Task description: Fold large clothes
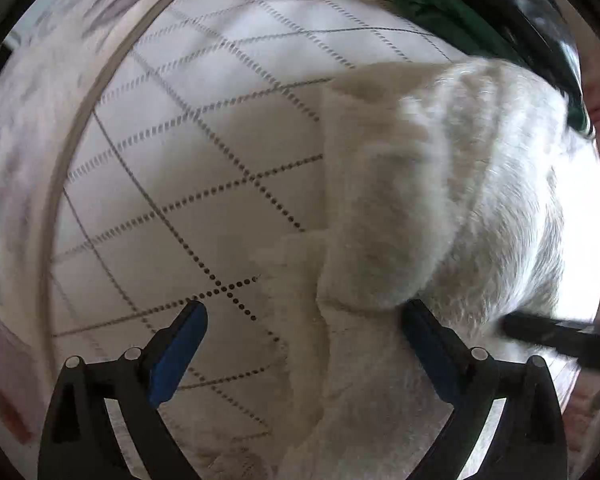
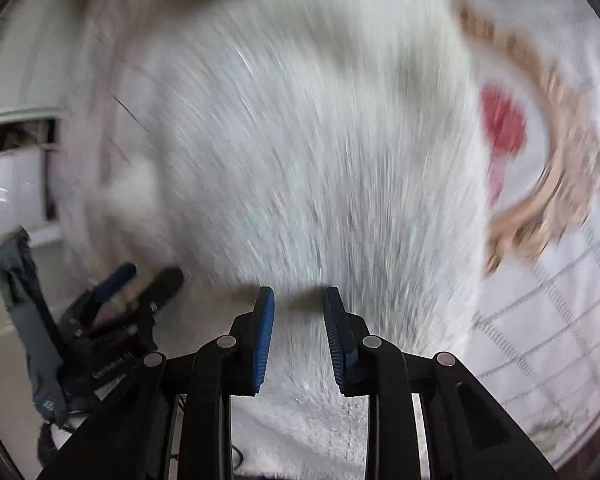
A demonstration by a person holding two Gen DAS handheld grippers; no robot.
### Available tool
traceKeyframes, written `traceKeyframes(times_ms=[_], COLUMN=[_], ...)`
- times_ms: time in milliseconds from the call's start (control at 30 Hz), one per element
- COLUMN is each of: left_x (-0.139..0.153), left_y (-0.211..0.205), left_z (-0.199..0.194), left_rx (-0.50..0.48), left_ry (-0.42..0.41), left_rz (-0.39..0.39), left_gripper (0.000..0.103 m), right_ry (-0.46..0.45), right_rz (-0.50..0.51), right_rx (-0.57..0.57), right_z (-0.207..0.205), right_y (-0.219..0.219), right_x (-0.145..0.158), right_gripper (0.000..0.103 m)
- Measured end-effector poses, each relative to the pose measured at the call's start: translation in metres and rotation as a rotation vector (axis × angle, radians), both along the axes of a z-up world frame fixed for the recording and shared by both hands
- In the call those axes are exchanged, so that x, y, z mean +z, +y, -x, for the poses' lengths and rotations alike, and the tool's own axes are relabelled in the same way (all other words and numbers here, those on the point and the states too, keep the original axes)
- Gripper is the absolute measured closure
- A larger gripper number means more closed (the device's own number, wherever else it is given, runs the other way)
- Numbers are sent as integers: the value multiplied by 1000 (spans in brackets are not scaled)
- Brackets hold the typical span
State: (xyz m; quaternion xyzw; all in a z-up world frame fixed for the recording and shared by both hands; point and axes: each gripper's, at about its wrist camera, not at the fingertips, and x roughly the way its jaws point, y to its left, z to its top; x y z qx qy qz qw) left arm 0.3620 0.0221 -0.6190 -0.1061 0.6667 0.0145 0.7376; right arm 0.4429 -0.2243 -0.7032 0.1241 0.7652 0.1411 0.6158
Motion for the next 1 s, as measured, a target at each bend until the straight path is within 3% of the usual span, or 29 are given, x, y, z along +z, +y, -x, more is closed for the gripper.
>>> traceKeyframes(times_ms=[133,267,367,433,500,600,700,733,767,800,900,1000], left_x=[-4,42,86,98,97,80,71,72,74,74,66,42], left_y=[11,27,49,58,71,78,81,79,77,73,57,32], left_z=[0,16,47,65,87,110,134,140,147,157,182,201], left_rx=[7,11,51,90,141,202,258,265,270,268,236,189], left_ry=[-20,-97,-191,-209,-187,-123,-92,-90,-90,-80,-29,42], left_rz=[39,23,-53,-84,-108,-122,-92,-82,-63,-40,38,126], left_gripper=[0,0,0,0,0,0,0,1,1,1,1,1], right_ry=[-45,-25,-72,-56,-36,-62,-36,-40,-48,-60,-180,-201], right_rz=[91,142,-24,-68,-2,58,50,1,-37,-82,-167,-137], right_rx=[-11,5,-1,62,135,144,152,131,112,89,32,-2], right_z=[2,0,11,26,37,43,34,43,46,49,98,147], right_y=[20,24,39,56,78,89,74,54,69,71,8,-37], right_x=[-22,-3,33,35,14,-24,-9,5,11,20,58,63], right_gripper=[76,74,73,73,73,73,73,73,73,64,16,15])
